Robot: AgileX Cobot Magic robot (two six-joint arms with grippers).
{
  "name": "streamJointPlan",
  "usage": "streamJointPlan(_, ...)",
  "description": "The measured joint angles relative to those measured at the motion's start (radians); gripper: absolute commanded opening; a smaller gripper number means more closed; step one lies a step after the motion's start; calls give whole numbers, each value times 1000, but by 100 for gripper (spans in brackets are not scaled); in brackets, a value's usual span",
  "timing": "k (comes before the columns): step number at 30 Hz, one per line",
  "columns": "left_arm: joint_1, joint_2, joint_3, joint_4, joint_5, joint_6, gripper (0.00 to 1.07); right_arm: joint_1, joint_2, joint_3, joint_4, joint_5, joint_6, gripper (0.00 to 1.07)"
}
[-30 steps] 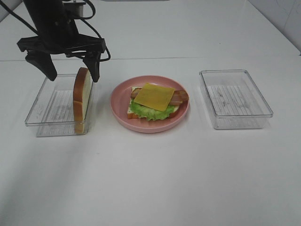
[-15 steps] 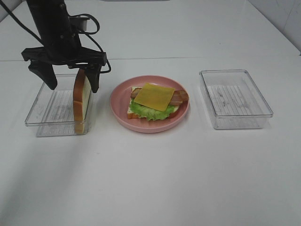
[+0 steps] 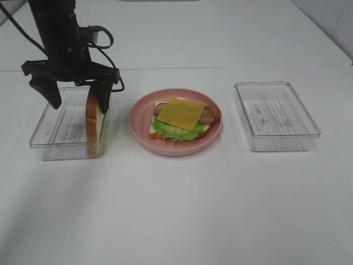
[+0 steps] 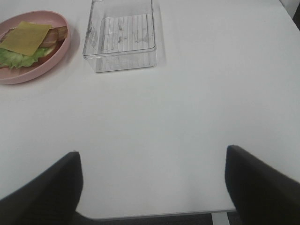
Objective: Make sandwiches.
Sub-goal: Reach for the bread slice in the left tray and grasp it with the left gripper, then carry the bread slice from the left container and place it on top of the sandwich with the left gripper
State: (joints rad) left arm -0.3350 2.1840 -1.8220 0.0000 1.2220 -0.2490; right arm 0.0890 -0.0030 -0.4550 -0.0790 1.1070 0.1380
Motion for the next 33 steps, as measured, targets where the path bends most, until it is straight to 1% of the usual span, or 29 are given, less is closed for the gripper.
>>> streamJointPlan(1, 0, 0, 0, 0, 0, 0, 72, 0, 0, 0, 0, 0, 0, 80)
streamJointPlan(2, 0, 0, 0, 0, 0, 0, 72, 0, 0, 0, 0, 0, 0, 80)
streamJointPlan(3, 0, 0, 0, 0, 0, 0, 67, 0, 0, 0, 0, 0, 0, 80)
streamJointPlan(4, 0, 0, 0, 0, 0, 0, 67, 0, 0, 0, 0, 0, 0, 80)
streamJointPlan(5, 0, 0, 0, 0, 0, 0, 56, 0, 0, 0, 0, 0, 0, 80)
streamJointPlan(6, 0, 1, 0, 0, 0, 0, 40, 0, 0, 0, 0, 0, 0, 80)
streamJointPlan(7, 0, 1, 0, 0, 0, 0, 40, 0, 0, 0, 0, 0, 0, 80)
streamJointPlan(8, 0, 1, 0, 0, 0, 0, 30, 0, 0, 0, 0, 0, 0, 80)
streamJointPlan(9, 0, 1, 0, 0, 0, 1, 12, 0, 0, 0, 0, 0, 0, 80)
streamJointPlan(10, 0, 1, 0, 0, 0, 1, 12, 0, 0, 0, 0, 0, 0, 80)
streamJointPlan(11, 0, 1, 0, 0, 0, 13, 3, 0, 0, 0, 0, 0, 0, 80)
streamJointPlan(12, 0, 1, 0, 0, 0, 13, 3, 0, 0, 0, 0, 0, 0, 80)
streamJointPlan(13, 0, 1, 0, 0, -1, 20, 0, 0, 0, 0, 0, 0, 0, 80)
streamJointPlan(14, 0, 1, 0, -6, -1, 29, 0, 0, 0, 0, 0, 0, 0, 80)
streamJointPlan(23, 0, -12, 0, -11, -1, 33, 0, 0, 0, 0, 0, 0, 0, 80)
streamJointPlan(24, 0, -37, 0, -29, -1, 33, 0, 0, 0, 0, 0, 0, 0, 80)
streamJointPlan(28, 0, -97, -4, -46, 1, 33, 0, 0, 0, 0, 0, 0, 0, 80)
streamJointPlan(30, 0, -151, -33, -57, 2, 33, 0, 0, 0, 0, 0, 0, 0, 80)
streamJointPlan(33, 0, -179, -56, -68, 2, 33, 0, 0, 0, 0, 0, 0, 0, 80)
